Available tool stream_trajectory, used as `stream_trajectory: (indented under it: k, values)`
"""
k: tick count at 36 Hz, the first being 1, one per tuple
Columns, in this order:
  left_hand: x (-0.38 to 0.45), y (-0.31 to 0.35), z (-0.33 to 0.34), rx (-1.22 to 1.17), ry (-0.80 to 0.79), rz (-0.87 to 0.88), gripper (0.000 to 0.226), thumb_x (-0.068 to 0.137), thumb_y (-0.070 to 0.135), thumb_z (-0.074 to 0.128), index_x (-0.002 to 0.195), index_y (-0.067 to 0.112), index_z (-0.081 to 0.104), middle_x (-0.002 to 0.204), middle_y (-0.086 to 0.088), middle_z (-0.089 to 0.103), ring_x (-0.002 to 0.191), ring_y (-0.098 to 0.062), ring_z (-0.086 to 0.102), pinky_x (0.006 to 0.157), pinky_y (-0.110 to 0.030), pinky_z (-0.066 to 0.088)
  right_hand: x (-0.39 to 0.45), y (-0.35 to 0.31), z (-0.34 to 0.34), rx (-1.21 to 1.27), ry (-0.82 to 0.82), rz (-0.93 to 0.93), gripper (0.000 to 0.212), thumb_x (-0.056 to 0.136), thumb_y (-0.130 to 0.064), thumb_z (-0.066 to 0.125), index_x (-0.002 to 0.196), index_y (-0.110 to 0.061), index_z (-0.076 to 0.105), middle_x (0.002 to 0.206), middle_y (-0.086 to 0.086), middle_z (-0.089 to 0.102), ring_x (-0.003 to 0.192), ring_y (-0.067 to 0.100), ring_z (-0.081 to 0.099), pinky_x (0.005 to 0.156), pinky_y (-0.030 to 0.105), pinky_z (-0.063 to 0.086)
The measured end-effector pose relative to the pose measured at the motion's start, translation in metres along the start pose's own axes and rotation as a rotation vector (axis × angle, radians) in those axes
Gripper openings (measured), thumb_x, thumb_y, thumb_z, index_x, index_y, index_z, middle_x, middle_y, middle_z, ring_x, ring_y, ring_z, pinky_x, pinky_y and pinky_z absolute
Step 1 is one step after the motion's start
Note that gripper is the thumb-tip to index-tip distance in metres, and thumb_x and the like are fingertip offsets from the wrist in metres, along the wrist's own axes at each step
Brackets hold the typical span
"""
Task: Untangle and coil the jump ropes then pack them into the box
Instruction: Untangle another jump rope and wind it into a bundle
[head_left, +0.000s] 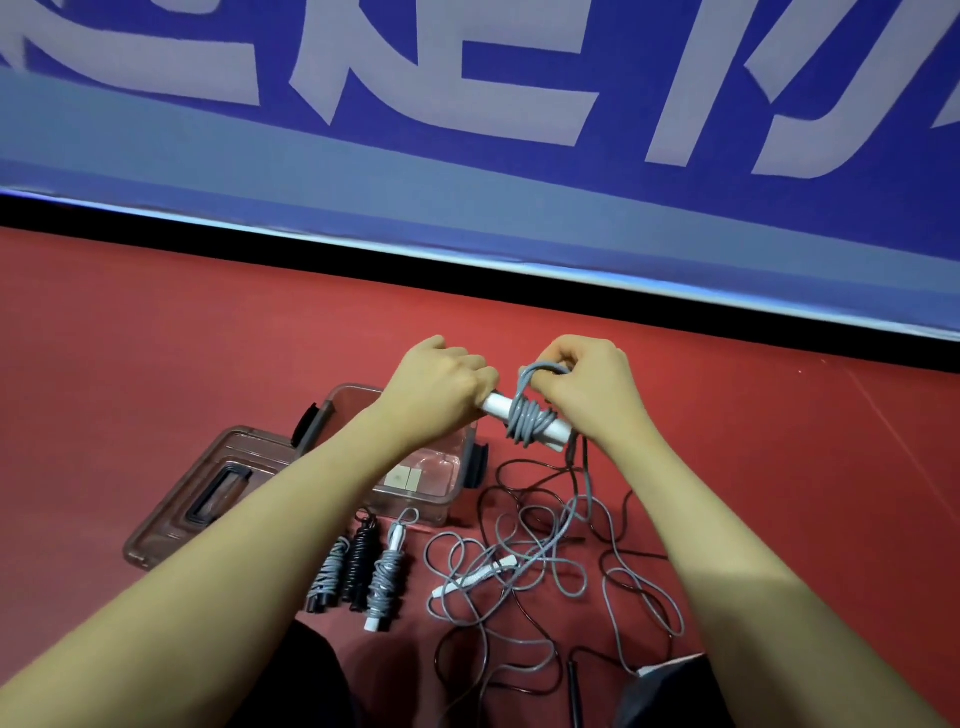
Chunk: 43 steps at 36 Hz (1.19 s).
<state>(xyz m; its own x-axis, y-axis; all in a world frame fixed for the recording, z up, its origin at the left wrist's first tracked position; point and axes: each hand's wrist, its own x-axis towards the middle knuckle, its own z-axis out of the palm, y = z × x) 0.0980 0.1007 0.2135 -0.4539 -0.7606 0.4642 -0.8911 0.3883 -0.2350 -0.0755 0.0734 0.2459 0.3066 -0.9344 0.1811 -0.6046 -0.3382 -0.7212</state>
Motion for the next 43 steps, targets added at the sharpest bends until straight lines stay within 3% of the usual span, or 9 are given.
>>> stream_trajectory:
  k: [8,12,15,17,20,23,26,36,43]
  values:
    - [0.0,-0.004,-0.007,-0.056,0.265,0.121,0.025,0.082,0.014,0.054,0.057,0.014,0.049,0.052,-0.001,0.042,0.046,-0.02,0.04,0.055,-0.03,0.018,0.003,0.004,-0.002,0.046,-0.106,0.003,0.051,0.081,-0.031,0.073,0.05,-0.015,0.036,0.05,-0.002,0.03,0.053,0.014,0.023,0.048,0.026,0.022]
    - [0.004,0.001,-0.009,-0.197,0.356,0.079,0.026,0.087,0.015,0.049,0.063,0.015,0.039,0.054,-0.003,0.039,0.05,-0.021,0.035,0.053,-0.031,0.021,0.004,0.005,0.003,-0.01,-0.135,-0.016,0.047,0.085,-0.024,0.067,0.051,-0.015,0.035,0.049,-0.002,0.03,0.057,0.017,0.026,0.053,0.031,0.025]
    - [0.006,0.007,-0.016,-0.421,0.254,-0.103,0.024,0.08,0.036,0.053,0.065,0.025,0.039,0.052,0.006,0.039,0.045,-0.013,0.033,0.05,-0.027,0.024,0.006,0.005,0.006,-0.187,-0.185,-0.028,0.023,0.075,-0.026,0.051,0.056,-0.02,0.038,0.056,-0.003,0.042,0.064,0.024,0.038,0.059,0.033,0.035]
    - [0.004,0.011,-0.02,-0.59,0.199,-0.315,0.033,0.076,0.041,0.062,0.081,0.009,0.055,0.06,-0.005,0.058,0.048,-0.03,0.053,0.049,-0.026,0.035,0.005,0.006,0.007,-0.266,-0.191,-0.026,0.011,0.083,-0.024,0.049,0.073,-0.02,0.053,0.069,0.001,0.054,0.074,0.03,0.05,0.067,0.037,0.044]
    - [0.005,0.014,-0.021,-0.701,0.179,-0.533,0.043,0.079,0.036,0.068,0.101,0.005,0.047,0.073,-0.01,0.064,0.066,-0.04,0.06,0.056,-0.038,0.043,0.0,0.006,0.008,-0.261,-0.124,-0.085,0.018,0.094,-0.037,0.051,0.086,-0.021,0.054,0.066,-0.005,0.053,0.073,0.028,0.051,0.06,0.031,0.034]
    - [0.007,0.016,-0.021,-0.673,0.156,-0.702,0.032,0.084,0.026,0.063,0.101,0.013,0.04,0.076,-0.005,0.061,0.072,-0.039,0.058,0.062,-0.039,0.044,0.0,0.005,0.011,-0.395,-0.112,-0.146,0.026,0.094,-0.041,0.05,0.093,-0.015,0.052,0.092,0.005,0.065,0.094,0.033,0.059,0.068,0.033,0.036]
    - [0.009,0.015,-0.019,-0.646,0.104,-0.814,0.031,0.084,0.022,0.06,0.098,0.018,0.033,0.081,-0.001,0.057,0.072,-0.034,0.055,0.061,-0.034,0.038,0.001,0.006,0.014,-0.457,-0.128,-0.191,0.022,0.095,-0.039,0.048,0.091,-0.018,0.047,0.096,0.005,0.063,0.098,0.032,0.058,0.069,0.033,0.033]
    - [0.007,0.006,-0.007,-0.481,-0.151,-0.953,0.025,0.087,0.024,0.055,0.101,0.012,0.037,0.095,-0.012,0.06,0.076,-0.033,0.052,0.064,-0.034,0.038,-0.007,-0.008,0.016,-0.326,-0.282,-0.218,0.017,0.093,-0.018,0.049,0.082,-0.007,0.054,0.071,0.01,0.056,0.066,0.031,0.049,0.061,0.036,0.039]
    - [0.004,-0.001,-0.001,-0.27,-0.256,-0.886,0.024,0.089,0.022,0.052,0.105,0.007,0.044,0.1,-0.017,0.062,0.088,-0.039,0.058,0.063,-0.035,0.036,-0.006,-0.012,0.013,-0.375,-0.226,-0.363,0.019,0.092,-0.013,0.046,0.089,-0.006,0.063,0.078,0.013,0.064,0.076,0.036,0.055,0.062,0.038,0.041]
